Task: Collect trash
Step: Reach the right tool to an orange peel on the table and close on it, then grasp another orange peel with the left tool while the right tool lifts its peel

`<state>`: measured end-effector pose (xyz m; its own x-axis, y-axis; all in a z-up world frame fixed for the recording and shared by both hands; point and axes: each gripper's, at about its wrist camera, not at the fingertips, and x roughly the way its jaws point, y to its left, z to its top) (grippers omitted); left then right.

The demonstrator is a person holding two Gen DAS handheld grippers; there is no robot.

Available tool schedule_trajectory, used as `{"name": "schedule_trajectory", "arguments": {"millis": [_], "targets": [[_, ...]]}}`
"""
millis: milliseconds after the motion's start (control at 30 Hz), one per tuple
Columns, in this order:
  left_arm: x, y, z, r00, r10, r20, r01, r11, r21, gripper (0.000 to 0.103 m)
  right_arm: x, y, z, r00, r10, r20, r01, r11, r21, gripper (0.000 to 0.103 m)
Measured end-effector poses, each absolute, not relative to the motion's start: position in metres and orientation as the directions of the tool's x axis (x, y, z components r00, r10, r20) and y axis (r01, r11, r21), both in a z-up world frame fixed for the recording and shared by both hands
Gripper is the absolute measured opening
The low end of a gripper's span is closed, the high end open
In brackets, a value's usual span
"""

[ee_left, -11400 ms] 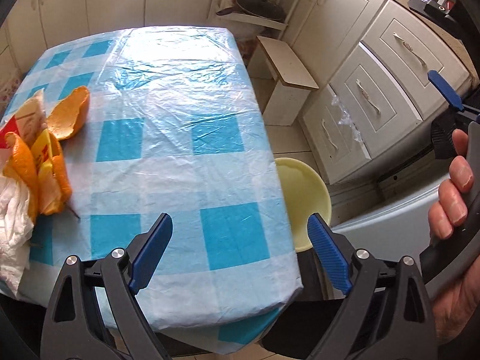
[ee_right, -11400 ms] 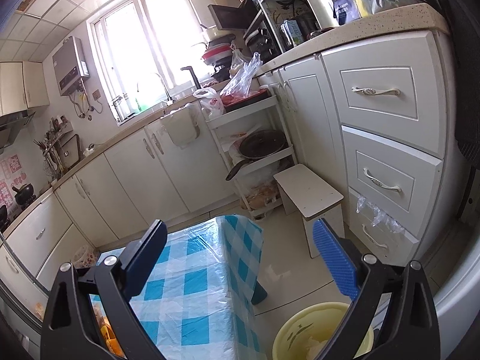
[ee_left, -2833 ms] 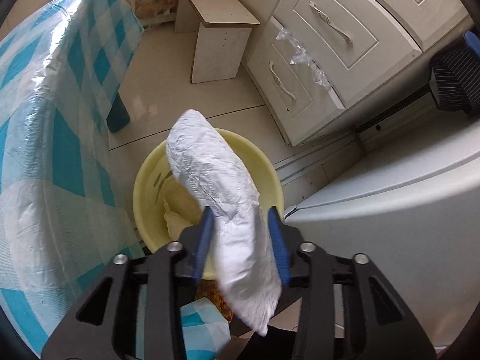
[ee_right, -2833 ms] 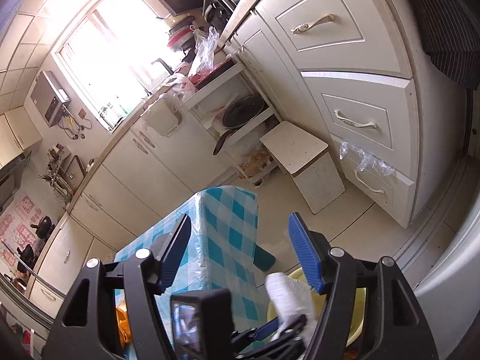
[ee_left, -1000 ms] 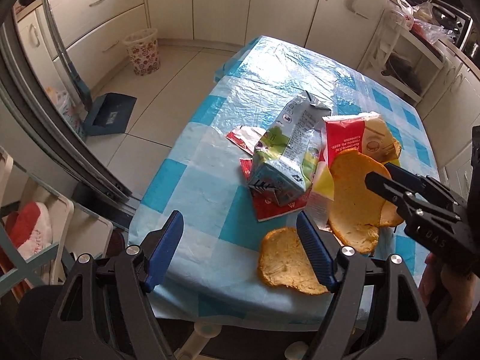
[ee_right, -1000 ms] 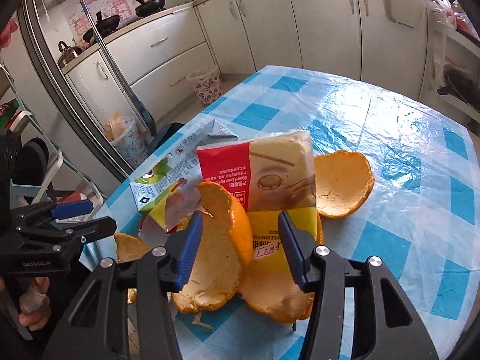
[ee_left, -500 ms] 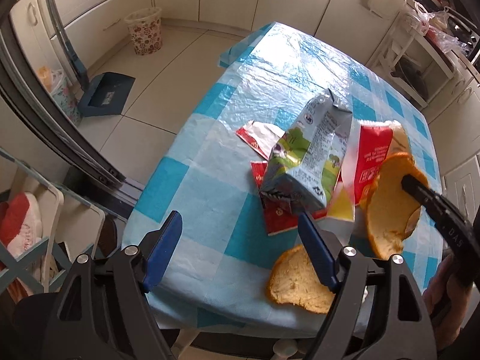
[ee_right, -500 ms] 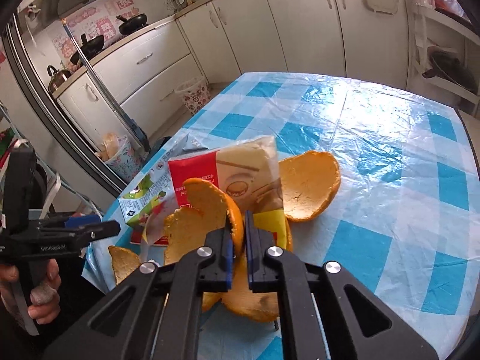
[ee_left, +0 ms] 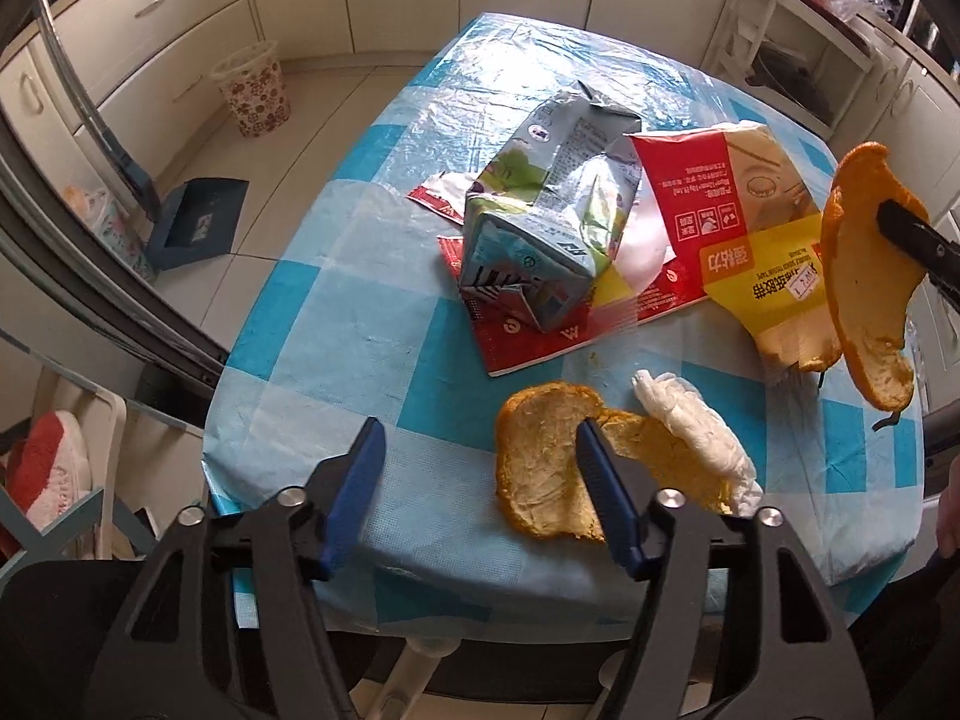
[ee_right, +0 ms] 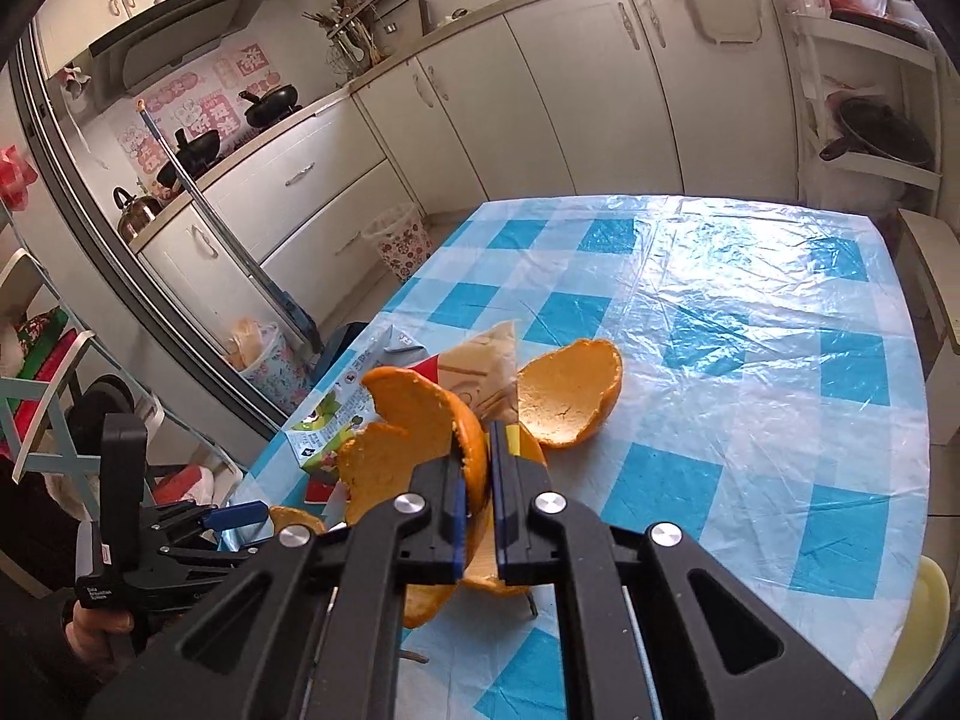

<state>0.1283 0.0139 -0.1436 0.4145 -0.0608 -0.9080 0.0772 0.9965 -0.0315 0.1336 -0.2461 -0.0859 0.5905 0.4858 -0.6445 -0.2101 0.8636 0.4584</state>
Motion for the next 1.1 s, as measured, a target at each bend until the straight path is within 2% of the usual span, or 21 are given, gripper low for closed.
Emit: {"name": "schedule_trajectory", "arguments": {"millis": [67, 100, 167, 267, 567, 600, 667, 700, 867, 1100], "targets": [[0.126, 0.008, -0.141, 0.429, -0.066, -0.901, 0.110, 0.994, -0.020, 0.036, 0.131, -0.252, -0.083, 0.601, 0.484, -0.636, -0.203, 0.862, 0.464, 0.007], [0.124, 0.005, -0.139, 0.435, -0.064, -0.898, 0.124, 0.992, -0.010, 0.023, 0.130, -0.254, -0.082, 0.606, 0.483, -0.632, -0.200, 0.862, 0.466, 0.007], [0.121, 0.001, -0.133, 0.453, -0.062, -0.889, 0.141, 0.990, 0.003, 0.012, 0.128, -0.258, -0.080, 0.614, 0.480, -0.626, -0.197, 0.862, 0.468, 0.007], [0.115, -0.002, -0.118, 0.486, -0.064, -0.872, 0.151, 0.988, 0.012, 0.005, 0.124, -0.265, -0.077, 0.629, 0.474, -0.617, -0.187, 0.862, 0.472, 0.007], [0.087, -0.015, -0.063, 0.594, -0.056, -0.802, 0.186, 0.980, 0.070, 0.005, 0.105, -0.304, -0.068, 0.690, 0.428, -0.584, -0.119, 0.863, 0.491, 0.007], [0.083, -0.022, -0.057, 0.619, -0.010, -0.786, 0.184, 0.974, 0.133, 0.005, 0.102, -0.309, -0.067, 0.696, 0.419, -0.583, -0.107, 0.863, 0.493, 0.007], [0.070, -0.047, -0.050, 0.711, 0.171, -0.683, 0.157, 0.907, 0.390, 0.005, 0.097, -0.319, -0.067, 0.701, 0.401, -0.589, -0.081, 0.866, 0.493, 0.007], [0.066, -0.055, -0.046, 0.726, 0.171, -0.666, 0.175, 0.891, 0.420, 0.005, 0.095, -0.324, -0.068, 0.706, 0.391, -0.590, -0.067, 0.866, 0.495, 0.008], [0.060, -0.077, -0.027, 0.712, 0.023, -0.702, 0.269, 0.914, 0.303, 0.005, 0.082, -0.350, -0.065, 0.736, 0.354, -0.577, -0.017, 0.862, 0.507, 0.008], [0.059, -0.133, -0.024, 0.606, -0.256, -0.753, 0.433, 0.900, 0.042, 0.005, 0.055, -0.402, -0.076, 0.756, 0.240, -0.610, 0.124, 0.862, 0.492, 0.008]]}}
